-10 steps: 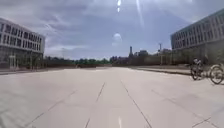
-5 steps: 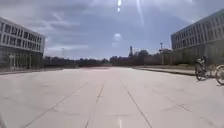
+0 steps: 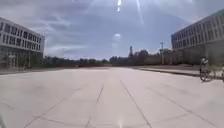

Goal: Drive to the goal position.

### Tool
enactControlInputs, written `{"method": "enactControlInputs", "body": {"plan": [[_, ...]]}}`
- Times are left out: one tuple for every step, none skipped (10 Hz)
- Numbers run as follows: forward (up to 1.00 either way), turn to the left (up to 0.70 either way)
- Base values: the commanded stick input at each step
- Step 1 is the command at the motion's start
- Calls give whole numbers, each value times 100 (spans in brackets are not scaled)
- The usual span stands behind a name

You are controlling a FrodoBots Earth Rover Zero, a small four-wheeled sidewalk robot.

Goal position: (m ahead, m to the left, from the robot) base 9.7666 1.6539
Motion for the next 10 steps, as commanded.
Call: {"method": "enactControlInputs", "body": {"plan": [[50, 0], [50, 0], [50, 0], [50, 0], [50, 0], [50, 0], [50, 0], [50, 0], [50, 0], [50, 0]]}}
